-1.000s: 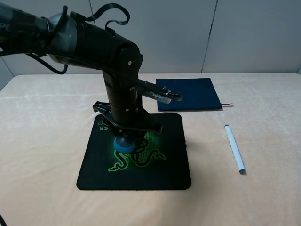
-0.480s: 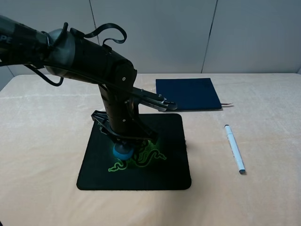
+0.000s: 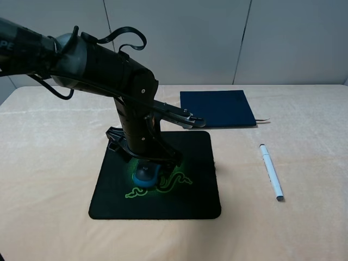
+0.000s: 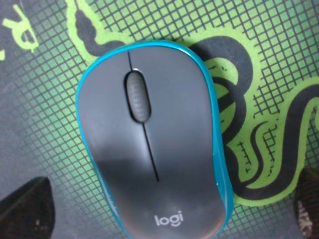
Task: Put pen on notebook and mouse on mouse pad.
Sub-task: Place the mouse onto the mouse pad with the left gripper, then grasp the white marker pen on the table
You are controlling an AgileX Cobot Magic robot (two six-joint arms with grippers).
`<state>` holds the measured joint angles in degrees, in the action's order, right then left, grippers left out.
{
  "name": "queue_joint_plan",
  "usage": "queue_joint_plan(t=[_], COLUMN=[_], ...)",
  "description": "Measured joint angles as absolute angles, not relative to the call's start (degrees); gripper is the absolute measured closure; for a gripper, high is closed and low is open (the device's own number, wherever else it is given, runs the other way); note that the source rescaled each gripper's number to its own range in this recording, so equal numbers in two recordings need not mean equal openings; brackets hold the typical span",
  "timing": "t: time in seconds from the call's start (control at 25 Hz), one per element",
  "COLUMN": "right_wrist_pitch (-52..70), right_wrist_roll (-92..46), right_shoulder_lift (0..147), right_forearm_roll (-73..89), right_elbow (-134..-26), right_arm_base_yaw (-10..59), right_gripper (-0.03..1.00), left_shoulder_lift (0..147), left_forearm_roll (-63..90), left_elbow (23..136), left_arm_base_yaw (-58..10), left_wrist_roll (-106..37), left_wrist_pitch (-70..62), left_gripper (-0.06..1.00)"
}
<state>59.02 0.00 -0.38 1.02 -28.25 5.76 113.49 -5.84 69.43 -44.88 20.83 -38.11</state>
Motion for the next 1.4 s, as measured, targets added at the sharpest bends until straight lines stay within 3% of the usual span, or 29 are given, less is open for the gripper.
queue_joint_plan(t=[0.44,1.12,1.4], right_wrist_pitch=[59.02,59.02,59.02], right_wrist_roll=[0.00,0.00,0.00], right_shoulder_lift=[-0.38,-0.38,-0.38], right_forearm_roll=[1.02,1.02,1.02], right_elbow=[-28.25,-28.25,-28.25], right_arm_base_yaw=[5.76,5.76,5.76], right_gripper=[-0.03,-0.03,-0.03], left_shoulder_lift=[109.58,84.14,70.83], left_forearm_roll=[-5.72,-6.89,-6.90], left_elbow=[69.48,69.48,66.51], left_arm_base_yaw=[-44.88,-44.88,-44.88], left_wrist_roll=[20.47,17.78,15.32], left_wrist_pitch=[-44.15,-65.87,-66.22], left_gripper=[-0.05,-0.05,-0.05])
